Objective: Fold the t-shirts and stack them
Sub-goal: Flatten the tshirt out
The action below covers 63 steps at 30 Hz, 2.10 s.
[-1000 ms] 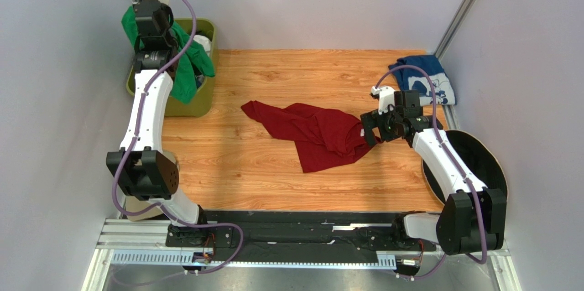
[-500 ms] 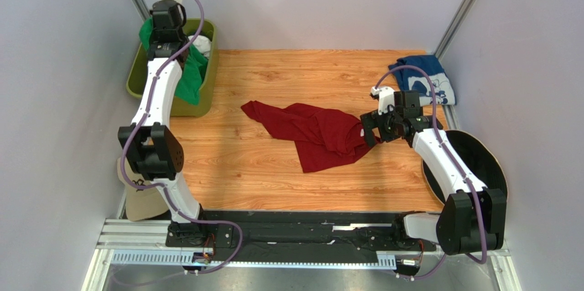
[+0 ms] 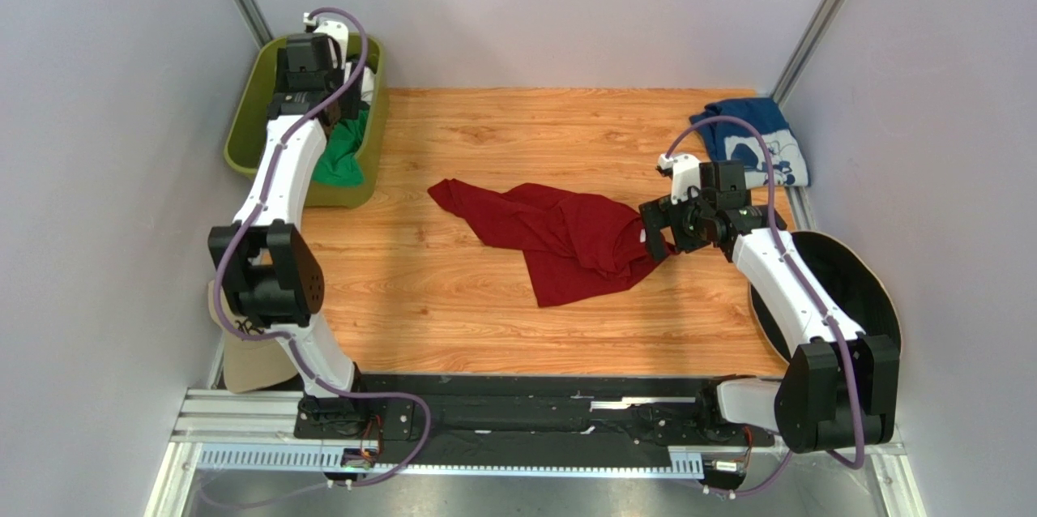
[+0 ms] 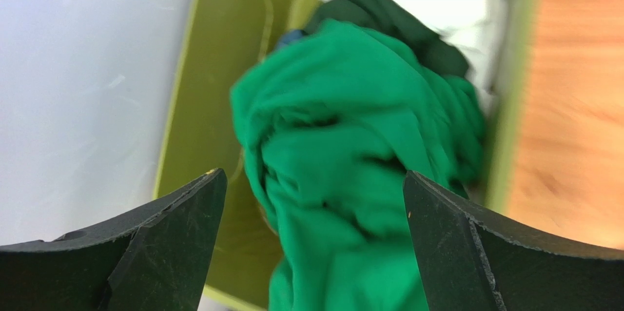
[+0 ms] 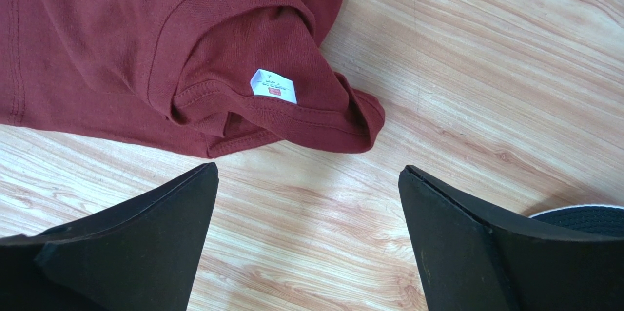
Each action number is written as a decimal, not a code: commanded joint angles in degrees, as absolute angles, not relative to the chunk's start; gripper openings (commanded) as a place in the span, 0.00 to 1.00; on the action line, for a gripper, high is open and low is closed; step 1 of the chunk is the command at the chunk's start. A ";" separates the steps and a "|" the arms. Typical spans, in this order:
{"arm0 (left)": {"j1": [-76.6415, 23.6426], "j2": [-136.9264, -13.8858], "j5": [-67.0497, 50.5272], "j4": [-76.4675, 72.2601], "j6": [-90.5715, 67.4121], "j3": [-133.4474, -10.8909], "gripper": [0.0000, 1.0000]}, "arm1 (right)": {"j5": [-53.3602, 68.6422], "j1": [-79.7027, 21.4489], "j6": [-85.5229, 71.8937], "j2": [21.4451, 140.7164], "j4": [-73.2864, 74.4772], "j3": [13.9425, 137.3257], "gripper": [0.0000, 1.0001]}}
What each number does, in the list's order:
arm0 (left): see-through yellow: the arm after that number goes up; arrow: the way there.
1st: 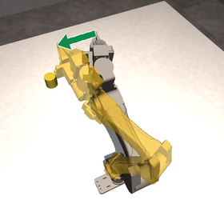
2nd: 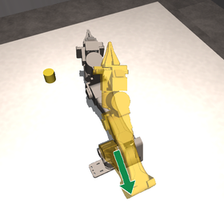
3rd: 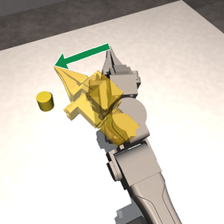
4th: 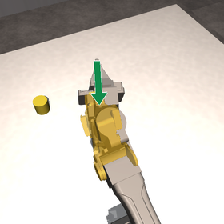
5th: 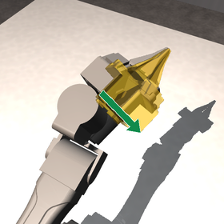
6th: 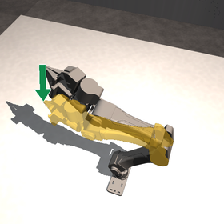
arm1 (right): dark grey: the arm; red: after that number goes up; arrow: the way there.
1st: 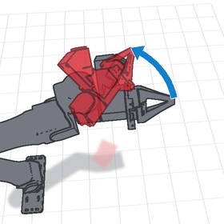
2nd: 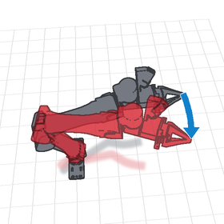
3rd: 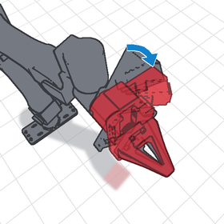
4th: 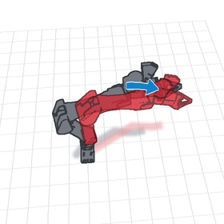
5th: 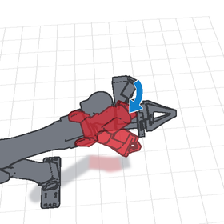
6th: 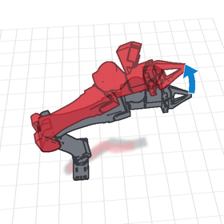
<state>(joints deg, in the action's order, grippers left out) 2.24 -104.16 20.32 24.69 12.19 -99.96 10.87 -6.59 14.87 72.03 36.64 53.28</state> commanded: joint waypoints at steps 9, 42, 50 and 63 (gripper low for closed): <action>-5.96 -82.36 -15.89 33.13 17.05 -87.20 0.98 | 12.14 -9.49 14.85 70.75 36.83 56.34 1.00; -15.82 -82.71 -6.33 22.59 25.05 -66.18 0.89 | -2.90 -38.76 19.25 96.33 39.90 71.19 0.75; -15.82 -83.06 -6.33 22.15 25.14 -65.13 0.89 | -4.48 -38.76 19.95 98.17 38.24 70.05 0.72; -15.91 -84.81 -5.19 20.48 26.02 -63.72 0.89 | -7.99 -38.58 21.00 99.84 36.56 69.34 0.12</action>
